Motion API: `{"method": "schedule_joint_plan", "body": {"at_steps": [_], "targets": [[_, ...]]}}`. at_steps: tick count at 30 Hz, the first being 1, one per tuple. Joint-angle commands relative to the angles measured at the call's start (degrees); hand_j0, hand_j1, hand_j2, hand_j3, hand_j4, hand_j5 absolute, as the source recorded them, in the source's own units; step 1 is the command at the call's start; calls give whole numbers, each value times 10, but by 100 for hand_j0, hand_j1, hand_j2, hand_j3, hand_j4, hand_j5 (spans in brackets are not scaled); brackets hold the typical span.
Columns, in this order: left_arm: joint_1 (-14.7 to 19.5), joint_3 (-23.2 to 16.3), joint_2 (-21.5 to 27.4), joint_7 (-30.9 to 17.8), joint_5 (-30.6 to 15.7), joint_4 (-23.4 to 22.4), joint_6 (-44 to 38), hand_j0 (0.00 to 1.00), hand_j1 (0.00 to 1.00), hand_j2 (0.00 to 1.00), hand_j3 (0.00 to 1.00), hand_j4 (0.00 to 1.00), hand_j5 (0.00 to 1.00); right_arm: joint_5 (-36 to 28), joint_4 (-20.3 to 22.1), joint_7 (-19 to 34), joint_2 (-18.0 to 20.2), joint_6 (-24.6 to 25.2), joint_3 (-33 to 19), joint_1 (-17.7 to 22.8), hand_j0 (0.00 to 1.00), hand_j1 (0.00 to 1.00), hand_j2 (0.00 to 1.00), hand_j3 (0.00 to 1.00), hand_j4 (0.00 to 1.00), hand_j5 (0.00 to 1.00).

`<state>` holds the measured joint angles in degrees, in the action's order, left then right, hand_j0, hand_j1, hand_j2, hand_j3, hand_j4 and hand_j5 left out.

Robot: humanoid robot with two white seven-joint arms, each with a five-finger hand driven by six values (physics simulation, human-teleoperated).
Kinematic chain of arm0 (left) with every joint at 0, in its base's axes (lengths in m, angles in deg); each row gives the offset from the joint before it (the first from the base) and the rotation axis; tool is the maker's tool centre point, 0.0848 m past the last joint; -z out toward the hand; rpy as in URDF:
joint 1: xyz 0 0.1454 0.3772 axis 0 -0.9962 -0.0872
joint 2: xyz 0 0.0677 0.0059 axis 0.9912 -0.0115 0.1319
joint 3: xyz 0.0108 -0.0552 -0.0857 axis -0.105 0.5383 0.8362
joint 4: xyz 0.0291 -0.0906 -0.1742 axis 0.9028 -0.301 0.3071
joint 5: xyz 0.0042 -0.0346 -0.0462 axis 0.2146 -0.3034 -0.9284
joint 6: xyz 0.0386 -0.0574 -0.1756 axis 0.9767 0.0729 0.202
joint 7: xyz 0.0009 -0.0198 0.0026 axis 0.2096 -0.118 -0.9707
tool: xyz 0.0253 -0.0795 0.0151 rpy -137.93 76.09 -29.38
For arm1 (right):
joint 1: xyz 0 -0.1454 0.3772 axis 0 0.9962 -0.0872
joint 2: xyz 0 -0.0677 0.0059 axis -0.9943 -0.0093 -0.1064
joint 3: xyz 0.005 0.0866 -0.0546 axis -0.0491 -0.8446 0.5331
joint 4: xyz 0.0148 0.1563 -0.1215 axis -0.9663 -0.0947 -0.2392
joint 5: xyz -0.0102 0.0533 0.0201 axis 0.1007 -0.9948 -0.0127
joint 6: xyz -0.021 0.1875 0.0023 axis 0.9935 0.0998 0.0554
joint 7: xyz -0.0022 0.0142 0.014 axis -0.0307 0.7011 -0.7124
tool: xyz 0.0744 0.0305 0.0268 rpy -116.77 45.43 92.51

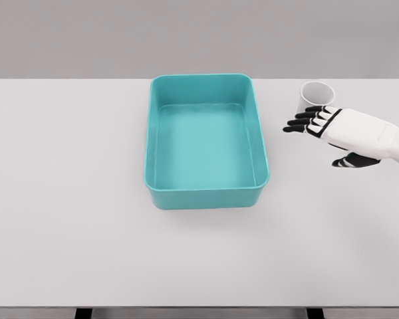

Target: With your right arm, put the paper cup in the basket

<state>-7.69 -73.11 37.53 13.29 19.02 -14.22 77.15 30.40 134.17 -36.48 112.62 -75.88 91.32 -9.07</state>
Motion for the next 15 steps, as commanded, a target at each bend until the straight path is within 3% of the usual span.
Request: {"method": "schedule_joint_plan", "body": {"at_steps": [1, 6, 8, 9, 10, 13, 14, 15], "targets": [[0, 0, 0, 0, 0, 0, 0, 100, 100, 100, 100, 100, 100, -3, -3, 2, -1, 7, -1, 0, 100, 100, 100, 100, 100, 100], [0, 0, 0, -1, 0, 0, 0, 100, 100, 100, 100, 100, 100, 3, 3, 22, -16, 95, -2, -4, 100, 100, 100, 100, 100, 100], [0, 0, 0, 0, 0, 0, 0, 100, 100, 100, 100, 100, 100, 28, 3, 23, -104, 133, -62, 1, 100, 100, 100, 100, 100, 100], [0, 0, 0, -1, 0, 0, 0, 100, 100, 100, 100, 100, 100, 51, 3, 24, -119, 138, -75, 1, 100, 100, 100, 100, 100, 100], [0, 0, 0, -1, 0, 0, 0, 100, 100, 100, 100, 100, 100, 93, 3, 24, -123, 145, -82, -1, 100, 100, 100, 100, 100, 100], [0, 0, 0, -1, 0, 0, 0, 100, 100, 100, 100, 100, 100, 94, 0, 37, -112, 177, -80, -6, 100, 100, 100, 100, 100, 100], [0, 0, 0, 0, 0, 0, 0, 100, 100, 100, 100, 100, 100, 93, -7, 37, -120, 180, -84, -23, 100, 100, 100, 100, 100, 100], [0, 0, 0, 0, 0, 0, 0, 100, 100, 100, 100, 100, 100, 93, -28, 37, -120, 186, -77, -69, 100, 100, 100, 100, 100, 100]]}}
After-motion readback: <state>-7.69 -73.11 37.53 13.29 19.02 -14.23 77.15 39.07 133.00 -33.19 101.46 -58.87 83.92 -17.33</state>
